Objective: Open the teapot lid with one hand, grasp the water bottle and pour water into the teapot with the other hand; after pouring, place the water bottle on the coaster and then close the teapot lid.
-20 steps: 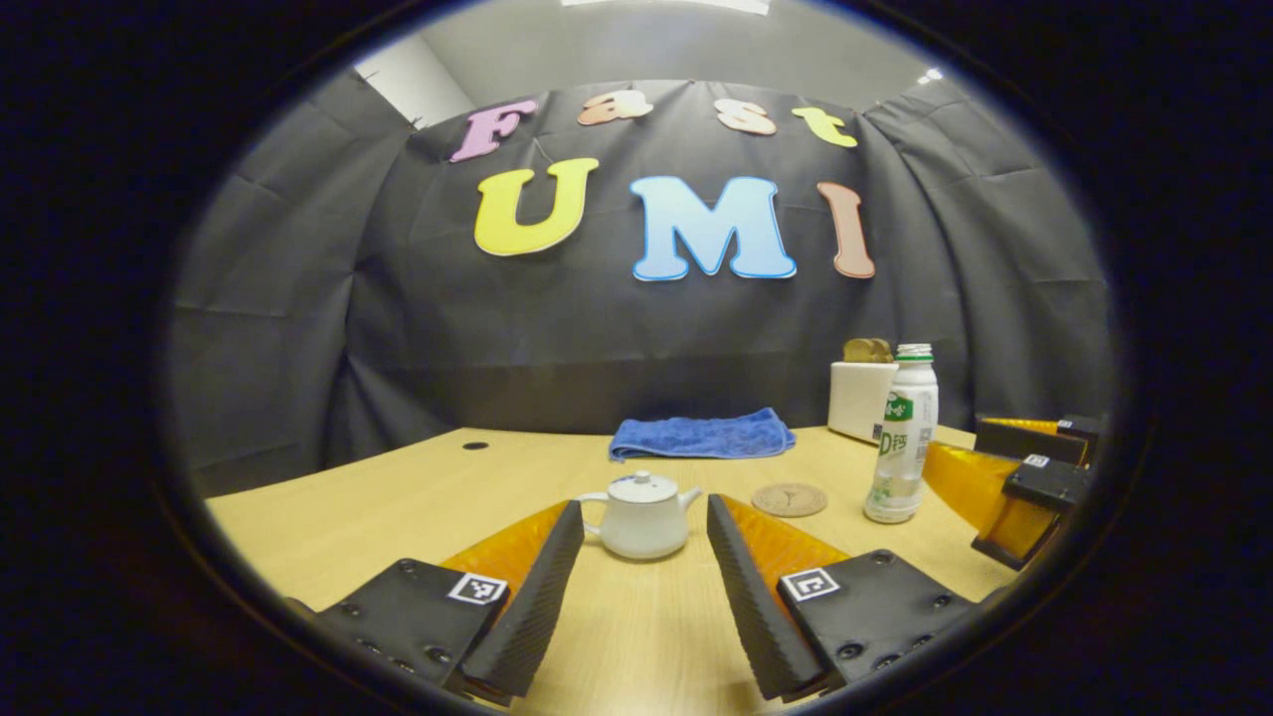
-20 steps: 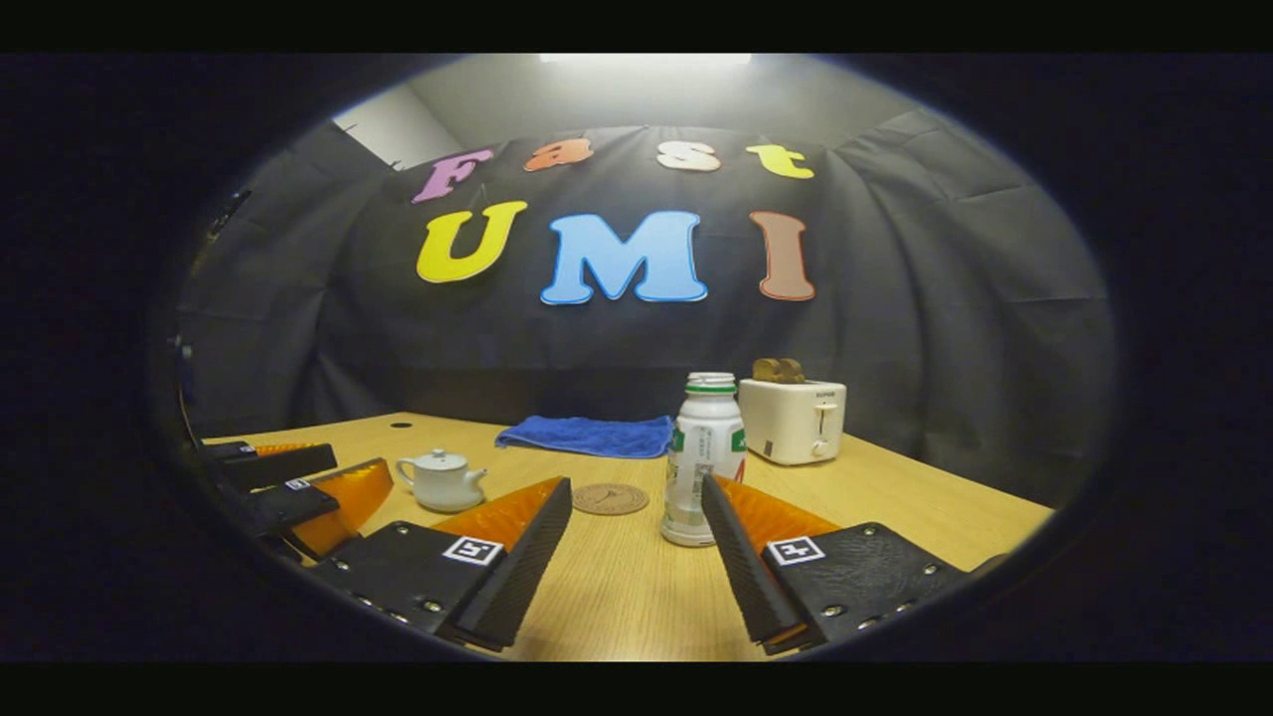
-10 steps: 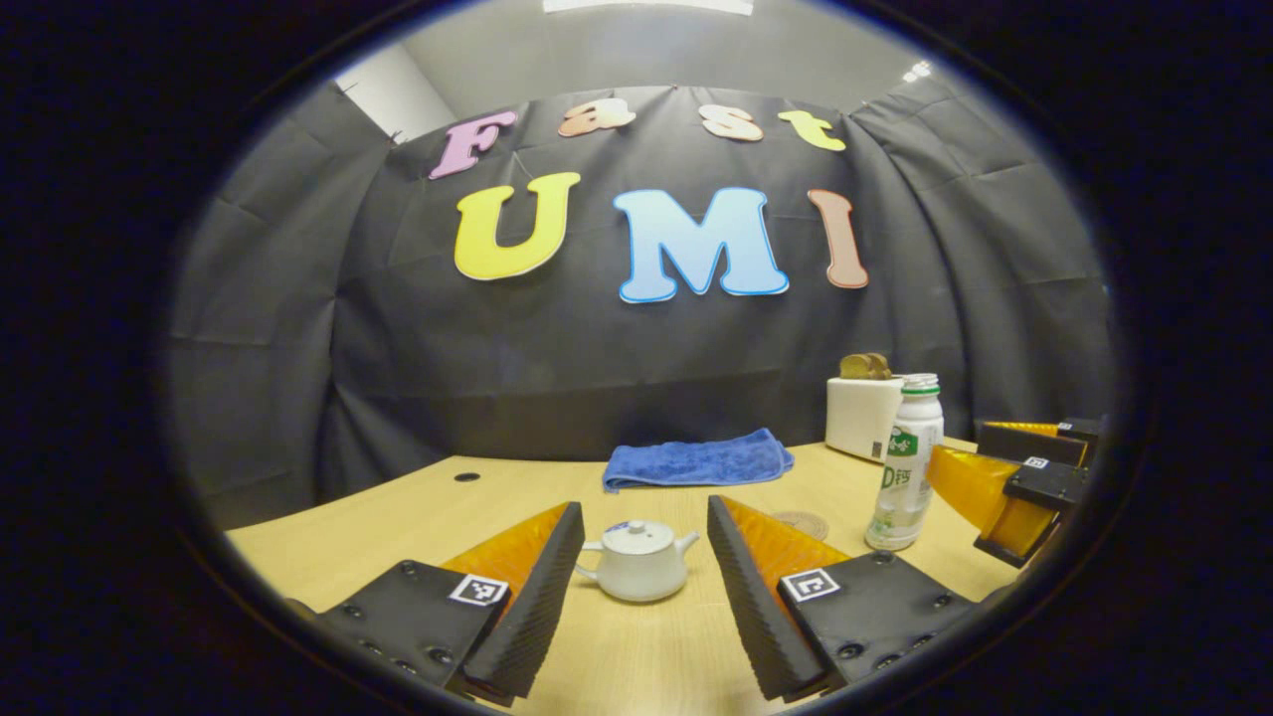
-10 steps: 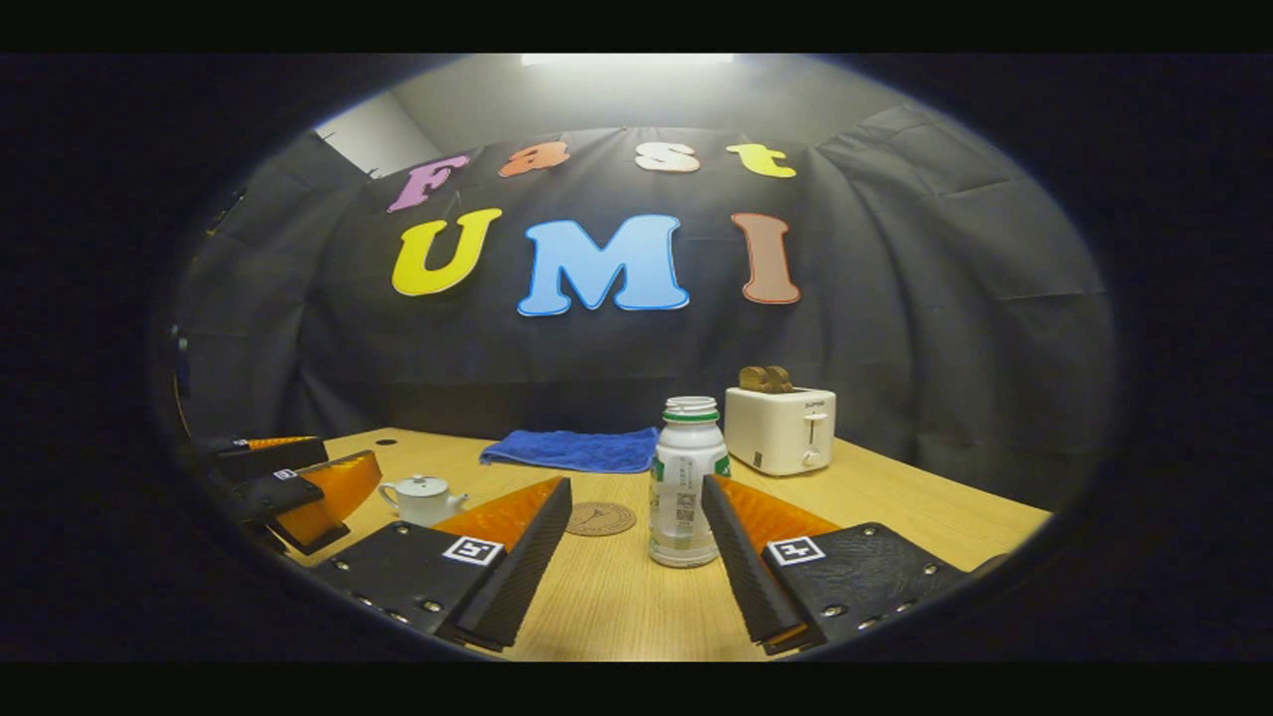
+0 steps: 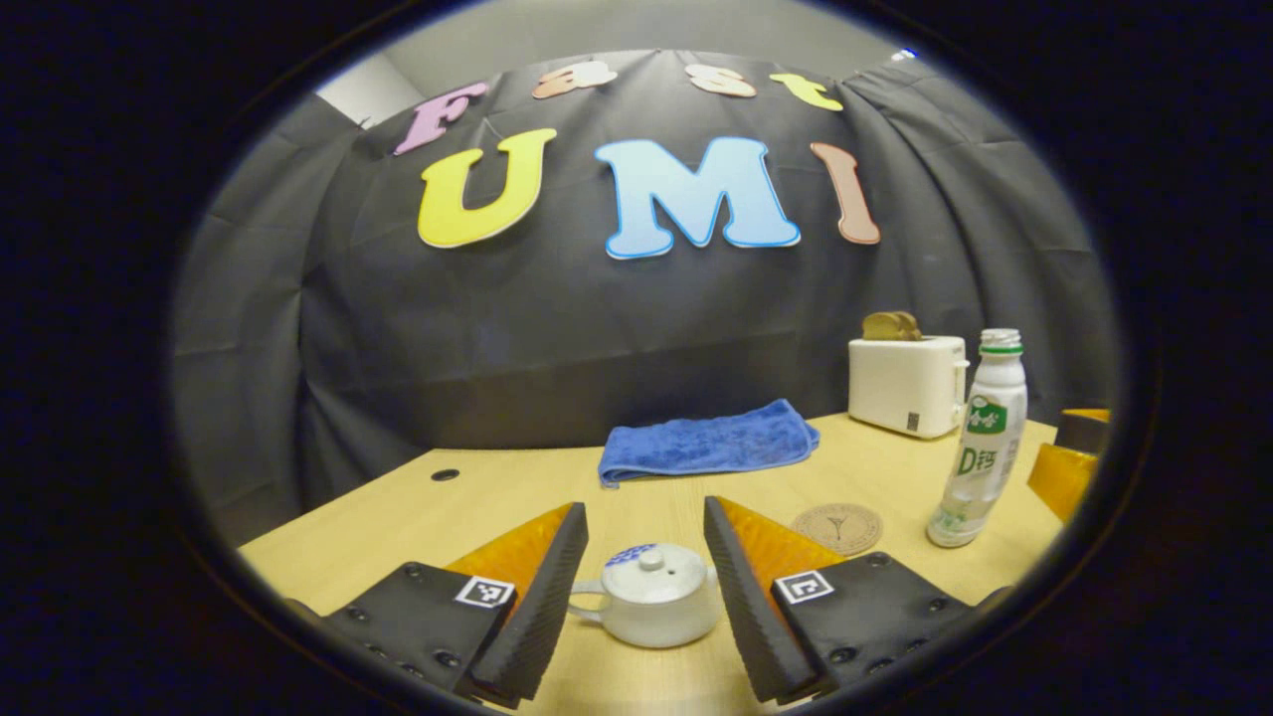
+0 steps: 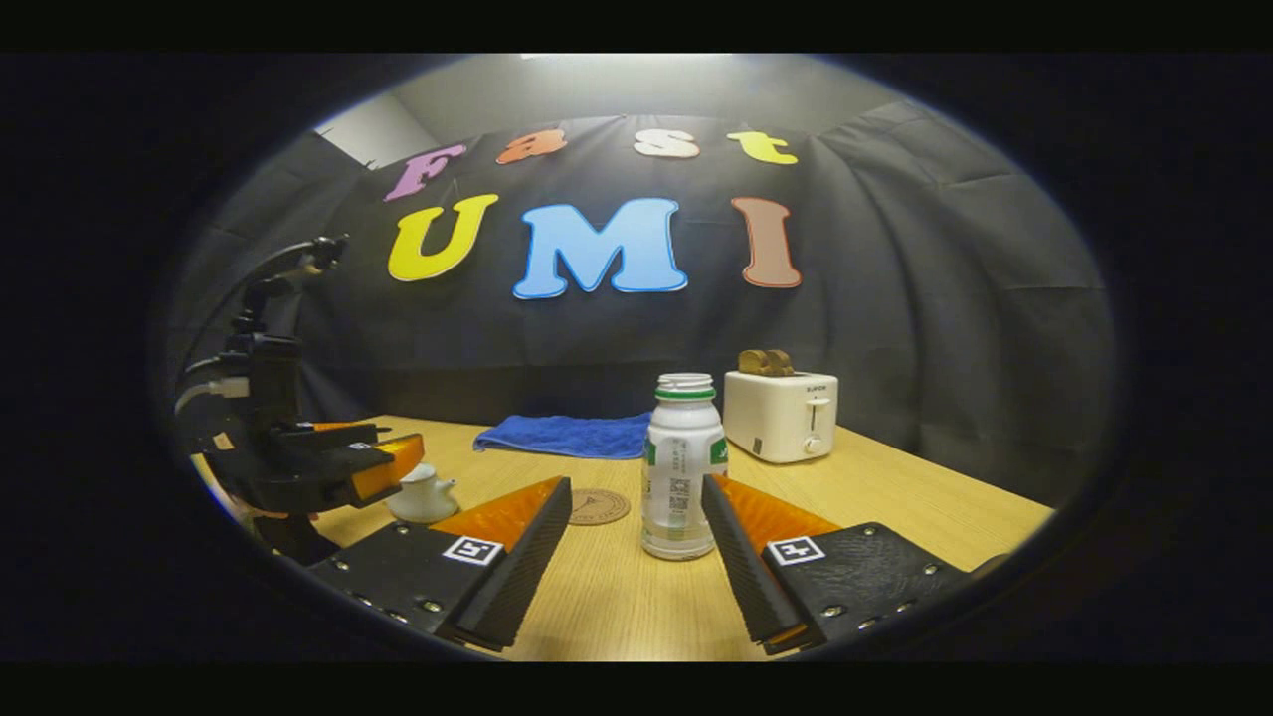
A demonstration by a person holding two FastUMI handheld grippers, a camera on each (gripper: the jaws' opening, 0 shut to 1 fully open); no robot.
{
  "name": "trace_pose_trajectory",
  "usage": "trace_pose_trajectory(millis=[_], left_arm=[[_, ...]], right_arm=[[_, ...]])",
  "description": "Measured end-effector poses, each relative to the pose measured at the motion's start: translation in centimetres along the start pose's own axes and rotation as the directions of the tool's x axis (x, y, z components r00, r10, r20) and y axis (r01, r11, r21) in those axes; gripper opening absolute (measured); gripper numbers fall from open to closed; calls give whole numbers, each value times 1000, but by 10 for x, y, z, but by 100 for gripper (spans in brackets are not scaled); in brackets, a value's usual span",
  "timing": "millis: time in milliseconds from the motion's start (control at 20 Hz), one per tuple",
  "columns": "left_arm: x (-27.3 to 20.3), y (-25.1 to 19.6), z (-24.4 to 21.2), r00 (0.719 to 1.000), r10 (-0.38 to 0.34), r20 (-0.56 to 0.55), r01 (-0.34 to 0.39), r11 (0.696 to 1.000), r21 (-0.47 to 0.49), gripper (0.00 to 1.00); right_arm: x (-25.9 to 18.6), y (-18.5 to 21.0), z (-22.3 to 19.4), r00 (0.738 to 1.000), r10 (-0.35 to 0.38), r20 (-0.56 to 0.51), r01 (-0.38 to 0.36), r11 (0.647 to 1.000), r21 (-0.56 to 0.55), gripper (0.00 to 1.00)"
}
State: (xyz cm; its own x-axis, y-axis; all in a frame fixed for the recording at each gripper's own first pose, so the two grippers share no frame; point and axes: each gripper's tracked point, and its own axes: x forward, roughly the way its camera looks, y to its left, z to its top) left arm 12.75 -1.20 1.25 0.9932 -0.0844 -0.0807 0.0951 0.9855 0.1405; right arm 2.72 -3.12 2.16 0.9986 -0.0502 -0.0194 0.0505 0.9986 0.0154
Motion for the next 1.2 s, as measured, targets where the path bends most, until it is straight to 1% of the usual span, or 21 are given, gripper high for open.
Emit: trace_pose_trajectory(millis=[100, 250, 300, 400, 500, 550, 650, 750, 850, 950, 1000, 1100, 1150, 1200], left_arm=[[11, -3, -11, 999, -11, -37, 10, 1000, -10, 82], [20, 2, -24, 996, -5, -84, 3, 1000, -29, 75], [22, 3, -26, 996, -2, -93, -1, 1000, -31, 70], [21, 4, -22, 996, 2, -88, -4, 1000, -28, 73], [21, 2, -23, 996, -8, -89, 5, 1000, -29, 65], [21, 0, -23, 996, -19, -88, 16, 999, -36, 64], [27, -4, -22, 996, -5, -85, 3, 1000, -14, 47], [25, -5, -21, 996, 7, -90, -6, 1000, 11, 27], [26, -4, -20, 996, 10, -89, -9, 1000, 9, 22], [25, -5, -20, 996, 10, -89, -10, 1000, 4, 15], [26, -4, -21, 996, 14, -86, -14, 1000, 5, 18], [26, -5, -18, 997, 10, -83, -10, 1000, 0, 10], [25, -6, -17, 997, 2, -81, -2, 1000, -8, 10], [22, -5, -14, 997, -1, -76, 0, 1000, -18, 13]], right_arm=[[2, 0, -4, 1000, 4, -11, -4, 1000, 6, 81], [4, -1, -8, 1000, 6, -23, -6, 1000, 11, 81], [4, -1, -9, 1000, 8, -24, -7, 1000, 16, 81], [5, -2, -10, 1000, 7, -27, -7, 1000, 24, 82], [5, -4, -10, 1000, 3, -27, -3, 1000, 27, 82], [5, -5, -10, 1000, 0, -28, 0, 1000, 26, 81], [5, -7, -12, 999, -5, -31, 6, 1000, 26, 82], [5, -8, -14, 999, -5, -35, 6, 999, 34, 82], [4, -9, -14, 999, -7, -37, 9, 999, 37, 82], [3, -9, -14, 999, -9, -37, 11, 999, 37, 81], [4, -10, -14, 999, -11, -37, 12, 999, 36, 81], [4, -12, -13, 999, -20, -37, 21, 999, 29, 81], [4, -14, -13, 999, -26, -37, 27, 999, 25, 81], [5, -16, -14, 999, -29, -37, 30, 999, 19, 81]])
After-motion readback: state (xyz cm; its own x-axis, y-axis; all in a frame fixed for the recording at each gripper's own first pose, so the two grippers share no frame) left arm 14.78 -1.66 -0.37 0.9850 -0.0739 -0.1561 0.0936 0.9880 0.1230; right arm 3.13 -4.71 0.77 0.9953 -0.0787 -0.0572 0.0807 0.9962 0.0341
